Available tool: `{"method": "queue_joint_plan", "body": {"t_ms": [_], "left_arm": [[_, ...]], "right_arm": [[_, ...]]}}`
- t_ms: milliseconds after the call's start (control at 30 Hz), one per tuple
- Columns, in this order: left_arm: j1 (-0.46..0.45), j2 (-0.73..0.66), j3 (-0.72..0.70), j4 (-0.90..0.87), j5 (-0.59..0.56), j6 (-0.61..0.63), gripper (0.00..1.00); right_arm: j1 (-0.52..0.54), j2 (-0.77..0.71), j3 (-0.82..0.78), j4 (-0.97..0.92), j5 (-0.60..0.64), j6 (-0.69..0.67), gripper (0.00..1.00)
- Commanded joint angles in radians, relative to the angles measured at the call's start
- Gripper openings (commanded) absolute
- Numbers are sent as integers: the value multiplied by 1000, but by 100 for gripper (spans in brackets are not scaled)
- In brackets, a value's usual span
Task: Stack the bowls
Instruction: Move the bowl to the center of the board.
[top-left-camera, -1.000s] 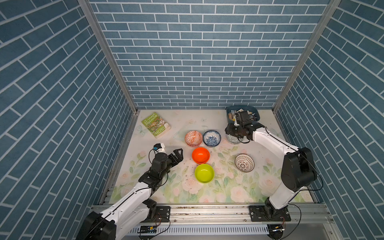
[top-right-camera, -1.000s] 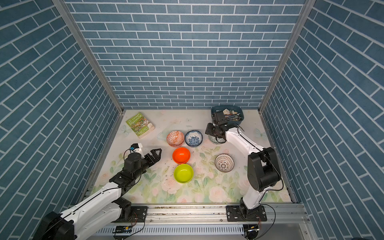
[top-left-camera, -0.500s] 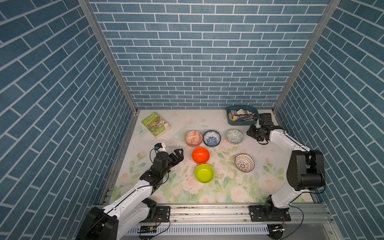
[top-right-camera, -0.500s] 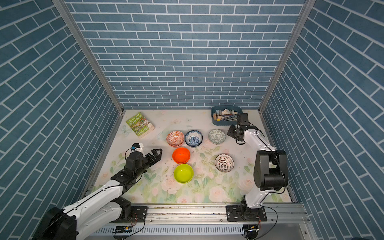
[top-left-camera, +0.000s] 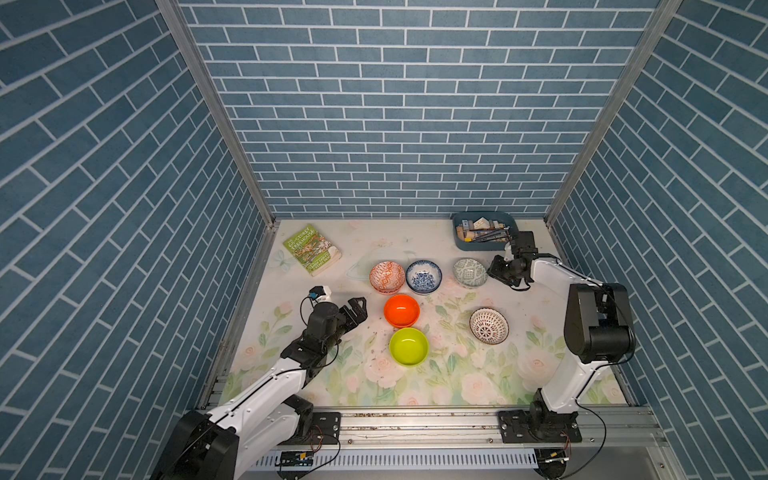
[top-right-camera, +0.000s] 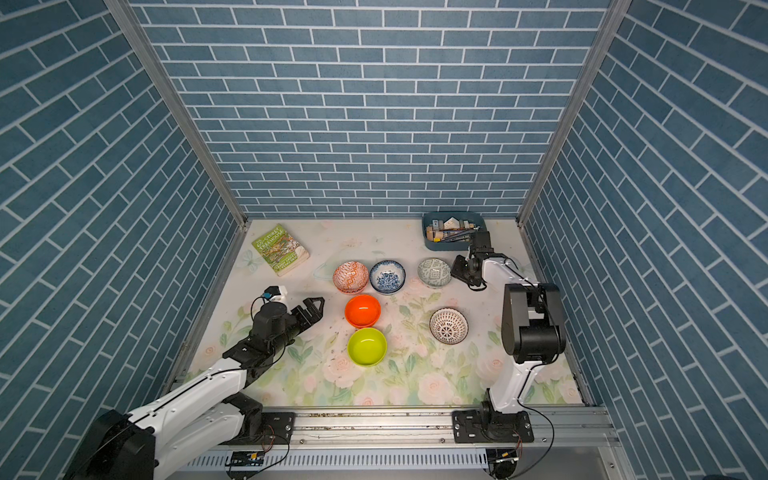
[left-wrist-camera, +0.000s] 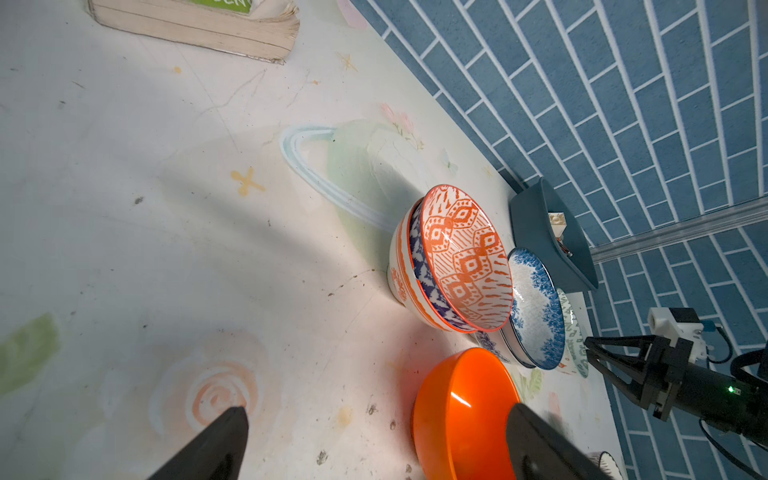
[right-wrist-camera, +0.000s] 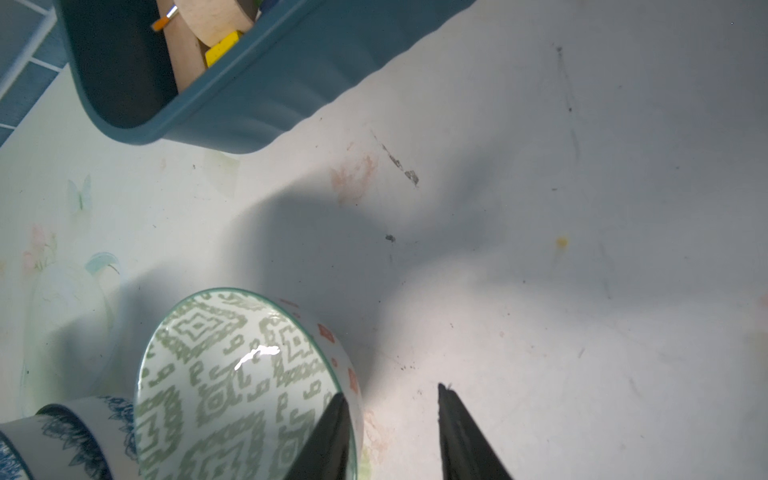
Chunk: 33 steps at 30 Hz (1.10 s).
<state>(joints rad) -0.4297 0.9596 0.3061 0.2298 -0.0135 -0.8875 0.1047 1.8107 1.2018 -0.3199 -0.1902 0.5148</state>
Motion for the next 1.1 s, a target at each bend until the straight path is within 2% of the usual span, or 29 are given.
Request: {"method": "queue_joint_plan", "body": {"t_ms": [0,367,733,800,900,1067], "left_arm": [[-1,2,16,-12,-21,-3,100],[0,4,19,-11,-19,1,100],[0,-1,17,-11,-20,1,100],[-1,1,16,-11,-20,1,100],[-1,2,17,-10,-20,1,100],[0,6,19,-9,-22,2,100]], "right_arm": [[8,18,-13,16,-20,-28,36],[49,-44,-1,-4,13,-16,38],[75,6,5,-14,60,-25,35],[82,12,5,-15,63,-25,27],[93,13,3,-13,67,-25,8],[107,13,9,-24,73,-28,0]]}}
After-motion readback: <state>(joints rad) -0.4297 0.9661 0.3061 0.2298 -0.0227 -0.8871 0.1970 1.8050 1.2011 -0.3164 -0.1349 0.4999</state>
